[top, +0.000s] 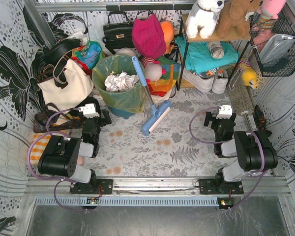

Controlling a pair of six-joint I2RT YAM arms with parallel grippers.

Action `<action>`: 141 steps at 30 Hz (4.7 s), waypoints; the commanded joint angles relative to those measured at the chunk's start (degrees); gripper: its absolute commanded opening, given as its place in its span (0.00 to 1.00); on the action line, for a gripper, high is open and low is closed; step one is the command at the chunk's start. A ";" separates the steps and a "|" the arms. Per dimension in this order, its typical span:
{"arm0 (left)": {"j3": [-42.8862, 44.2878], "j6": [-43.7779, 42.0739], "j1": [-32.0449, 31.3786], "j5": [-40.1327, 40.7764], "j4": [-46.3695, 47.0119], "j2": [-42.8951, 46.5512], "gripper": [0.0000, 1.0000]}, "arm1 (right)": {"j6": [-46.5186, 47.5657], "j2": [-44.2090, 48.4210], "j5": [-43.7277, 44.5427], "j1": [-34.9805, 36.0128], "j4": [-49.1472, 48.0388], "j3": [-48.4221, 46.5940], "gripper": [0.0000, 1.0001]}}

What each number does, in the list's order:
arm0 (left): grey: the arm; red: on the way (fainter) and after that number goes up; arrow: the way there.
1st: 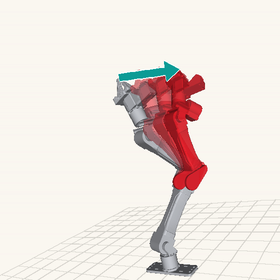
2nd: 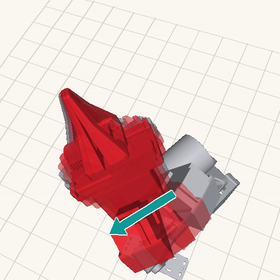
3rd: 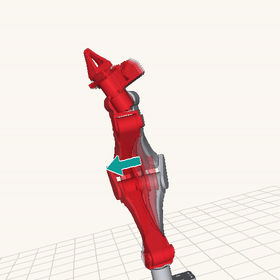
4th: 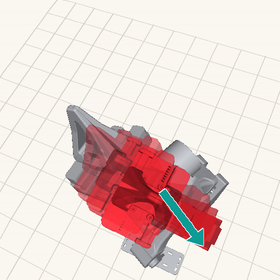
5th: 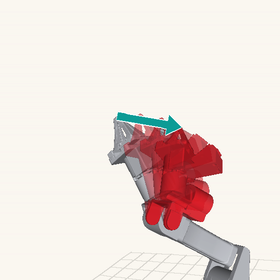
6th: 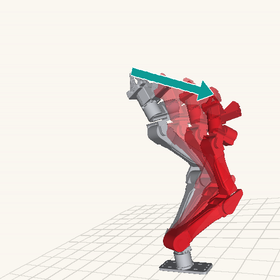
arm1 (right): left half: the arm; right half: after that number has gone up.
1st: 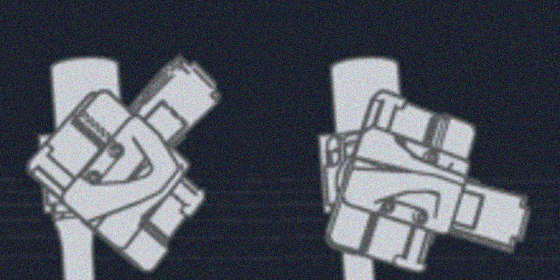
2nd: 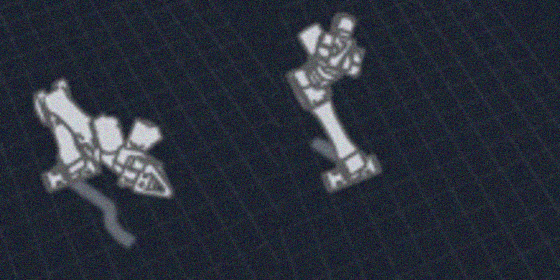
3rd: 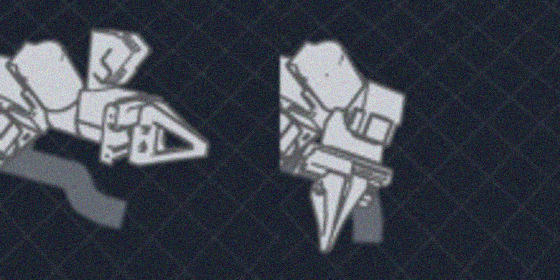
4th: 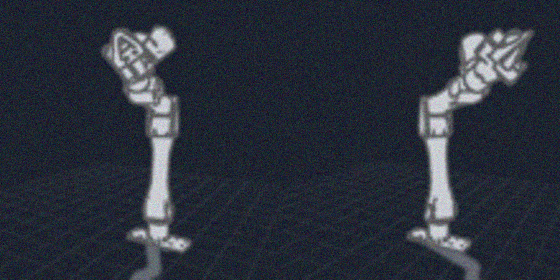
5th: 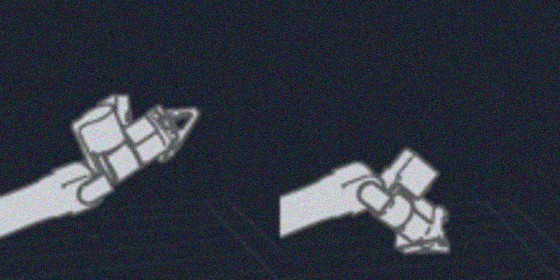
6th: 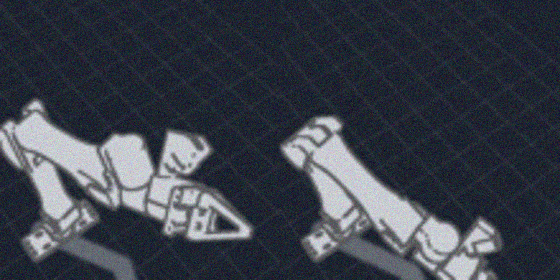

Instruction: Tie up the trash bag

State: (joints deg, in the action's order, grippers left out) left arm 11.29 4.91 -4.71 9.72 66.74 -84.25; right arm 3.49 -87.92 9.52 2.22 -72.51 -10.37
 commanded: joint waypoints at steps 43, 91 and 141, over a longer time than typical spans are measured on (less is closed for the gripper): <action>17.66 11.46 0.40 7.79 -56.99 42.89 0.98 | -11.01 19.02 -54.58 0.37 24.25 -18.41 0.99; 31.55 8.19 0.45 -2.29 -75.33 46.71 0.98 | -7.05 -18.02 -48.89 29.15 46.93 -81.96 0.70; 29.93 7.57 0.40 -1.02 -74.48 47.76 0.98 | -0.07 -0.07 -24.34 -5.03 62.72 -75.23 0.00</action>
State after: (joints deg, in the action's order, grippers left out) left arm 41.87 13.58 -4.71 7.90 -10.72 -37.19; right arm 3.55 -86.67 -12.40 -1.54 -0.49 -83.02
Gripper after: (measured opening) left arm 0.979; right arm 0.284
